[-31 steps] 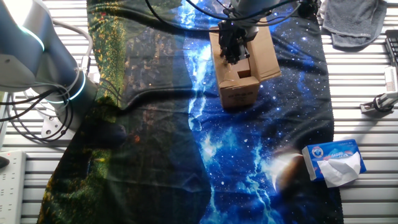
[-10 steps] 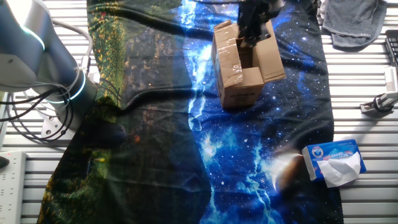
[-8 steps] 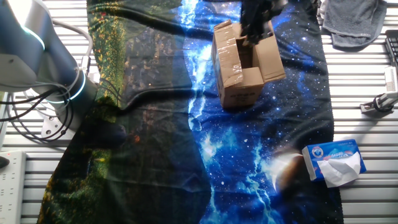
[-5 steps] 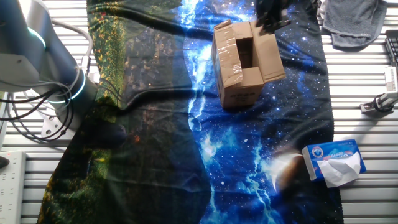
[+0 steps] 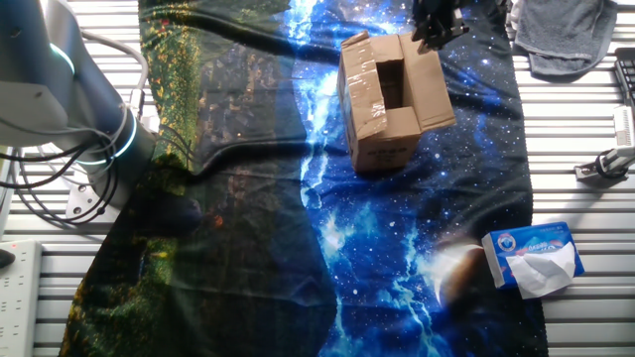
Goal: Cover the box
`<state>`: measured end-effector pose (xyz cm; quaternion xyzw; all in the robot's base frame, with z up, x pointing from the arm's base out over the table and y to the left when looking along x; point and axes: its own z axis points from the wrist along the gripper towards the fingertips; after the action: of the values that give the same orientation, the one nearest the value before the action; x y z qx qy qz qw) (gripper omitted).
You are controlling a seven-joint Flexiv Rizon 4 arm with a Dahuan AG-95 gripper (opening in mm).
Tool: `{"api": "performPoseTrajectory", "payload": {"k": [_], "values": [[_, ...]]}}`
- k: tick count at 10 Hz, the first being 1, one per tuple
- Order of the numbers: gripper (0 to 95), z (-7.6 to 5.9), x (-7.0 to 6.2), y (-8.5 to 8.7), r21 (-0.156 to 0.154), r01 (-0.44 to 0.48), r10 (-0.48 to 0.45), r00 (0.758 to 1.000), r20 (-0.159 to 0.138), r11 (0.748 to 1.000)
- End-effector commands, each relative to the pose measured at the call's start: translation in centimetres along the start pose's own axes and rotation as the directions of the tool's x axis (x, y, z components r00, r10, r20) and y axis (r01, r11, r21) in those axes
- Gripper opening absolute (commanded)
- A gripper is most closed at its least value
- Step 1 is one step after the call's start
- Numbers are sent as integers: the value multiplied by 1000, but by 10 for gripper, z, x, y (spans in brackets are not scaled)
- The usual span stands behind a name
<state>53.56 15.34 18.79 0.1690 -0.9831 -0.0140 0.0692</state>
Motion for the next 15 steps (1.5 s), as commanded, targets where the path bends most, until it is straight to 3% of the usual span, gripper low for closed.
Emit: {"api": "performPoseTrajectory", "payload": {"k": [1, 3, 4, 6, 12, 15], "values": [[190, 0, 0, 0, 0, -2, 2, 1000, -15, 1000], [190, 0, 0, 0, -2, -18, 18, 999, -28, 1000], [0, 0, 0, 0, -5, -24, 24, 999, -23, 1000], [0, 0, 0, 0, -1, -39, 39, 999, -12, 999], [0, 0, 0, 0, -1, -108, 108, 994, -21, 994], [0, 0, 0, 0, -2, -95, 95, 995, -3, 995]]}}
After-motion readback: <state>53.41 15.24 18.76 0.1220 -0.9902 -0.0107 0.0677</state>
